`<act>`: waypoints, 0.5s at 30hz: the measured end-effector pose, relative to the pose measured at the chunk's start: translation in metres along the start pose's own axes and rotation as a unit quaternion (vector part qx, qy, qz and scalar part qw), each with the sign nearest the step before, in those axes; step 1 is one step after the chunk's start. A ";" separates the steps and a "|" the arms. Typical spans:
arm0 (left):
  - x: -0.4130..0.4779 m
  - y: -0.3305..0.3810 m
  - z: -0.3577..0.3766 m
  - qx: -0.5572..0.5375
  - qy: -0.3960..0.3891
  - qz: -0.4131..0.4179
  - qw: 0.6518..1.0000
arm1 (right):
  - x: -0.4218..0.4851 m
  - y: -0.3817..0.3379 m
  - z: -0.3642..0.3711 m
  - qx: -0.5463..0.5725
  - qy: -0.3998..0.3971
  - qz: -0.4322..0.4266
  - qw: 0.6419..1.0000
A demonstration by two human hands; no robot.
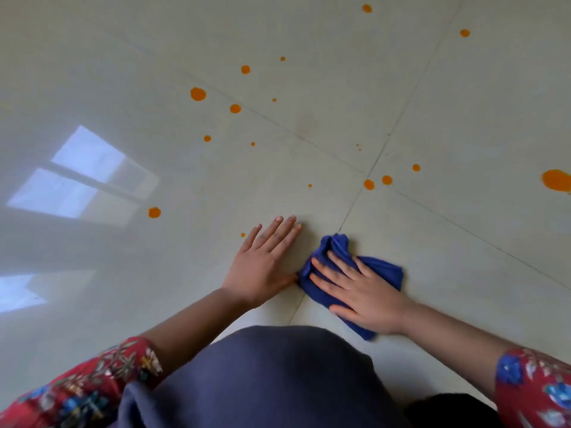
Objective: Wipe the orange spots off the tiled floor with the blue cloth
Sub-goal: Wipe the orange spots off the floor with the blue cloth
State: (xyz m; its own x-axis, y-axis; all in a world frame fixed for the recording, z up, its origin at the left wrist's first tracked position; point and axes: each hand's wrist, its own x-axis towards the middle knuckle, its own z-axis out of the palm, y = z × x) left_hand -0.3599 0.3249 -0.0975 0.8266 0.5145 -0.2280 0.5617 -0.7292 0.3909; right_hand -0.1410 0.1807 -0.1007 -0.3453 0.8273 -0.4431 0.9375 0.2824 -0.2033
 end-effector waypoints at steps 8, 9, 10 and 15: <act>-0.048 -0.058 -0.007 0.009 0.093 -0.052 0.994 | 0.046 0.021 -0.030 0.013 0.050 0.074 0.996; -0.052 -0.064 -0.007 0.014 0.107 -0.076 0.991 | 0.057 0.011 -0.031 0.011 0.058 0.059 0.997; -0.055 -0.069 -0.008 0.017 0.117 -0.100 0.988 | 0.062 0.005 -0.027 -0.005 0.064 0.030 0.997; -0.079 -0.096 -0.013 -0.032 0.178 -0.253 0.951 | 0.051 0.032 -0.028 -0.119 -0.006 -0.202 0.972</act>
State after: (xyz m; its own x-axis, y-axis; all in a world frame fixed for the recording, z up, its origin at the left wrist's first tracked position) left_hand -0.4796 0.3606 -0.1059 0.3815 0.9200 -0.0898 0.8711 -0.3253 0.3678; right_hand -0.1276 0.2453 -0.1052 -0.6867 0.6200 -0.3796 0.7081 0.6886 -0.1563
